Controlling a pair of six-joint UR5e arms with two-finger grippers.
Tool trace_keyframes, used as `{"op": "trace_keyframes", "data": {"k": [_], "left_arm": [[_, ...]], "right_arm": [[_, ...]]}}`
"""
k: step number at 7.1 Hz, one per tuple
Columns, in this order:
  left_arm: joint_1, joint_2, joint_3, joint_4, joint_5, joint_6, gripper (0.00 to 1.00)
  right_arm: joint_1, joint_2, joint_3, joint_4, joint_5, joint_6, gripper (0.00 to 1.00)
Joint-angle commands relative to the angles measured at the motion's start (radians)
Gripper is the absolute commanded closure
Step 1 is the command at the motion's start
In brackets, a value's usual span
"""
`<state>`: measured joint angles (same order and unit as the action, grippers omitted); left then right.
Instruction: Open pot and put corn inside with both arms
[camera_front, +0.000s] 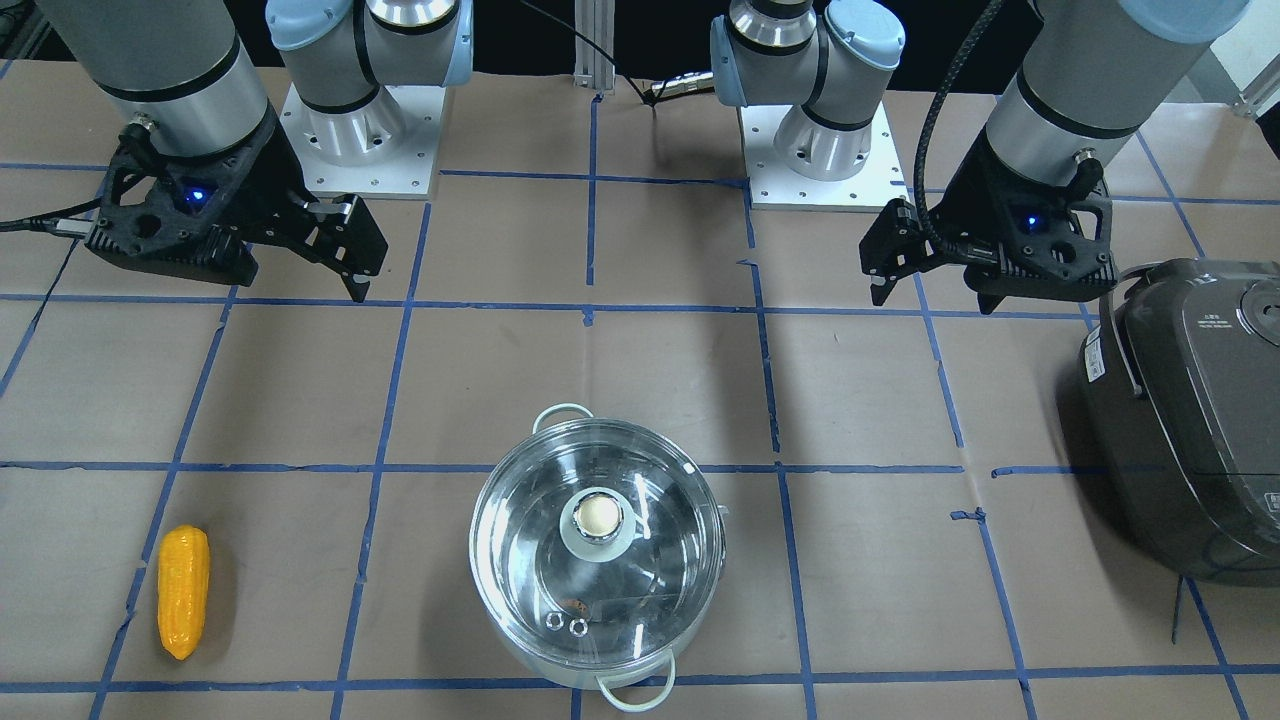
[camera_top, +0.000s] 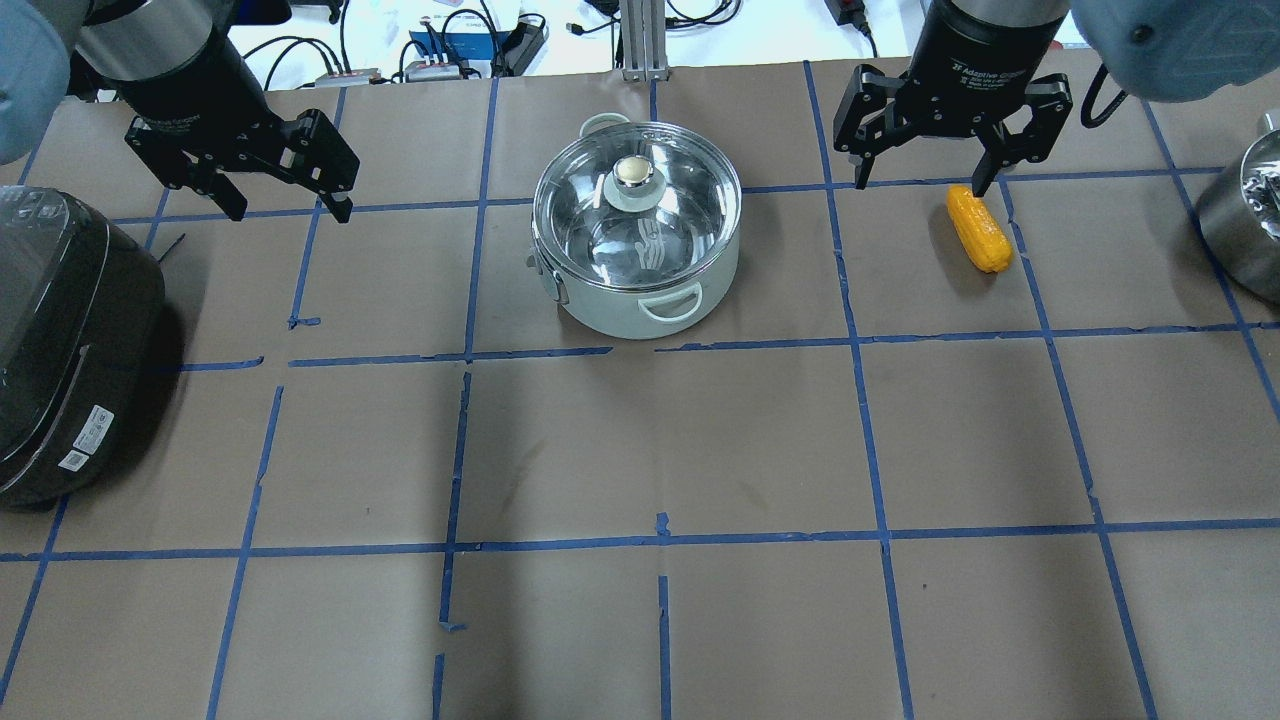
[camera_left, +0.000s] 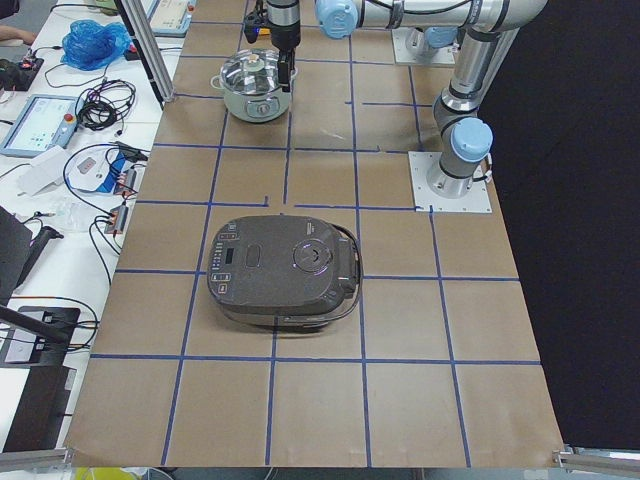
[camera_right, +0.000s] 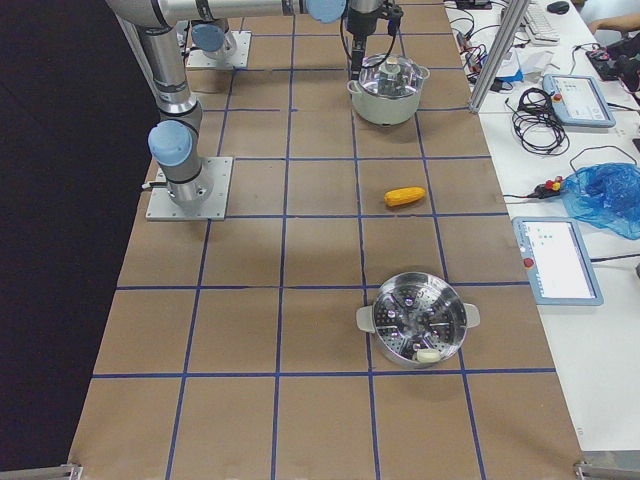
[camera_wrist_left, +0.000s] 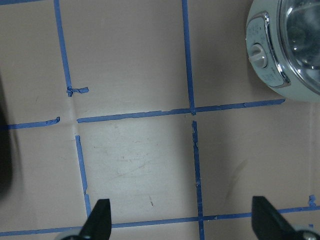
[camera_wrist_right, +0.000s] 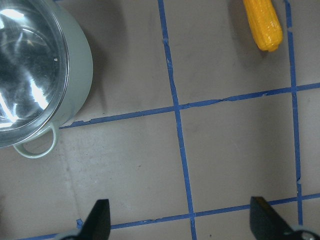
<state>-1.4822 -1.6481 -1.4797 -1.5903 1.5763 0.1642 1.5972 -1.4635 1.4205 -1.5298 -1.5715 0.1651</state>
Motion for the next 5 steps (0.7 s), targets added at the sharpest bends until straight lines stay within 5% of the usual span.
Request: {"op": "trace_keyframes", "data": {"k": [1,5], "left_arm": [[-0.007,-0.037,0.030,0.007,-0.001,-0.021,0.00],[-0.278,-0.206,0.065,0.242,-0.045,-0.225,0.00]], "right_arm": [[-0.069,0.058,-0.095,0.007,0.011,-0.100,0.00],[-0.244,0.306,-0.114,-0.100,0.007,-0.325,0.00]]}}
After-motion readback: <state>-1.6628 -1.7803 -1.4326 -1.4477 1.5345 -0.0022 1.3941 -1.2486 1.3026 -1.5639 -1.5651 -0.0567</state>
